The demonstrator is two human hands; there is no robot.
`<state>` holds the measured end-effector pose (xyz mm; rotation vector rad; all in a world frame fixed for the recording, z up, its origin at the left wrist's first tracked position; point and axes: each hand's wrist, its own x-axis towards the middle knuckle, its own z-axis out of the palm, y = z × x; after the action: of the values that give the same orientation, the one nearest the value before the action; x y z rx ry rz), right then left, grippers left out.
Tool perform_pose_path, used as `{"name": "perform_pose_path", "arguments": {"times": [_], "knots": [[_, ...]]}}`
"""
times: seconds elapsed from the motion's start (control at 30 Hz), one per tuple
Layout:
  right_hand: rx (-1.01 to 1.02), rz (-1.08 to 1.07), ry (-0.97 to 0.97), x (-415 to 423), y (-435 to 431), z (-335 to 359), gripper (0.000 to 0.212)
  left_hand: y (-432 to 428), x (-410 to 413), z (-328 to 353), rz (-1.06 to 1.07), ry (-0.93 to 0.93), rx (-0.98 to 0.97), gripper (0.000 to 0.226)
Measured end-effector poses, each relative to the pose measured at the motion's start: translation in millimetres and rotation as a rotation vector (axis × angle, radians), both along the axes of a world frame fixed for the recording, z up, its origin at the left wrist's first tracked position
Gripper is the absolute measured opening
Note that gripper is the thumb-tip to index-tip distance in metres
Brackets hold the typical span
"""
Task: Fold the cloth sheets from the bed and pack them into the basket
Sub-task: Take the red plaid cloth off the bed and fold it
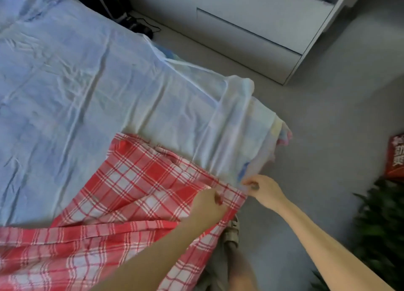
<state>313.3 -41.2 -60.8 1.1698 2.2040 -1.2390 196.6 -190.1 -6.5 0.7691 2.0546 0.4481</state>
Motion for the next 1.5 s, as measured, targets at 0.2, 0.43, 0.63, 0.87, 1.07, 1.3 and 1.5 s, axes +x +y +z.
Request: {"name": "perform_pose_path", "arguments": {"times": [0.2,0.43,0.63,0.87,1.07,1.3,1.5], "knots": [[-0.125,-0.387,0.071,7,-19,-101,0.031,-13,6,-62,0.128,-0.146,-0.048,0.026],[-0.413,-0.731,0.184,24,-32,-112,0.032,-25,12,-68,0.2,-0.351,-0.05,0.008],[-0.423,-0.668,0.022,43,-33,-111,0.025,-31,2,-54,0.153,-0.274,-0.022,0.013],[-0.241,-0.628,0.102,69,-56,-72,0.022,-56,3,-24,0.067,-0.208,0.083,0.02],[-0.038,-0.486,0.289,31,-112,14,0.037,-84,10,13,0.362,-0.257,0.087,0.026],[-0.11,-0.354,0.246,-25,-169,64,0.022,-119,4,42,0.243,-0.003,0.043,0.026],[-0.2,-0.283,0.188,-47,-193,87,0.019,-143,-1,59,0.113,0.273,0.052,0.023]]}}
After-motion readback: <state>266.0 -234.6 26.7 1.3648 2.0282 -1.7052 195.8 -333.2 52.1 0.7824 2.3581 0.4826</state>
